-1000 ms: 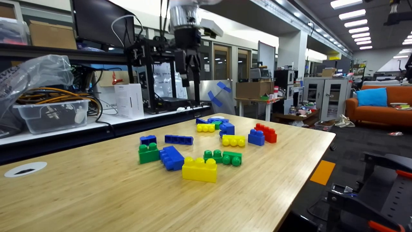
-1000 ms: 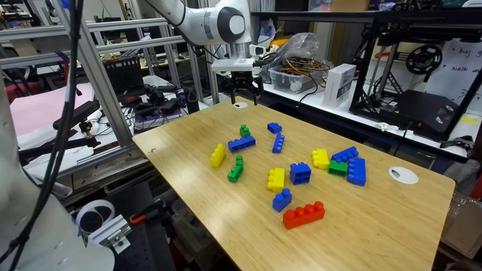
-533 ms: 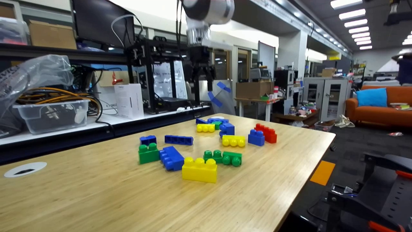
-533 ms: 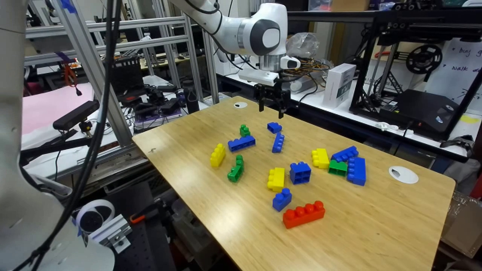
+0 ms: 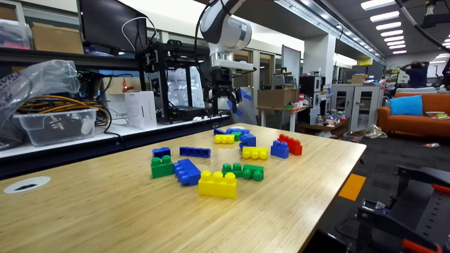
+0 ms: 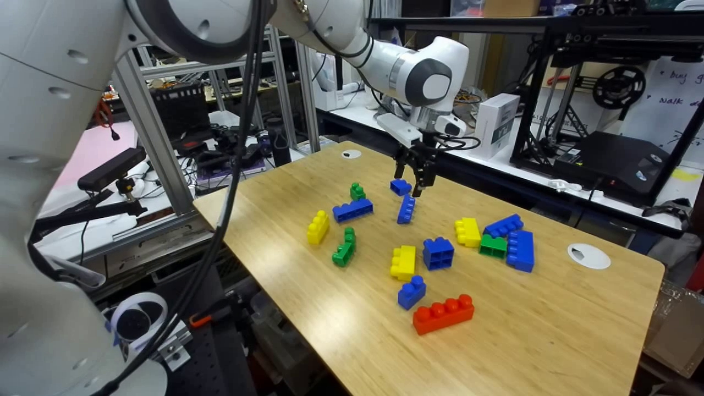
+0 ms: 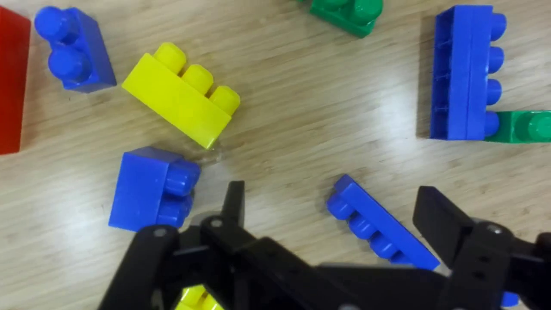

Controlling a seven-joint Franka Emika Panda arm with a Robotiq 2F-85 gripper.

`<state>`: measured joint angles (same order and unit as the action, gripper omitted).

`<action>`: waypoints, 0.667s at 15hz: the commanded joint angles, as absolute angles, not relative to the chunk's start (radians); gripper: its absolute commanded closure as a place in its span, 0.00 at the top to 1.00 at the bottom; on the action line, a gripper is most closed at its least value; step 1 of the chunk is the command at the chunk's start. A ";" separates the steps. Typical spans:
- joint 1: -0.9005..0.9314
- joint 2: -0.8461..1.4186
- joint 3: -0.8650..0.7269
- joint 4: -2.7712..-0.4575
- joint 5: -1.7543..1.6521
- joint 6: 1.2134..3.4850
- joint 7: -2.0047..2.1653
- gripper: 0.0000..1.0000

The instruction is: Move the yellow block at the center of the table backwards then put a green block on top of it

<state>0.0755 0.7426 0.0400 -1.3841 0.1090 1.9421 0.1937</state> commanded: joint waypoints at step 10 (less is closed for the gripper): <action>0.058 1.011 0.051 -1.167 0.393 1.758 0.550 1.00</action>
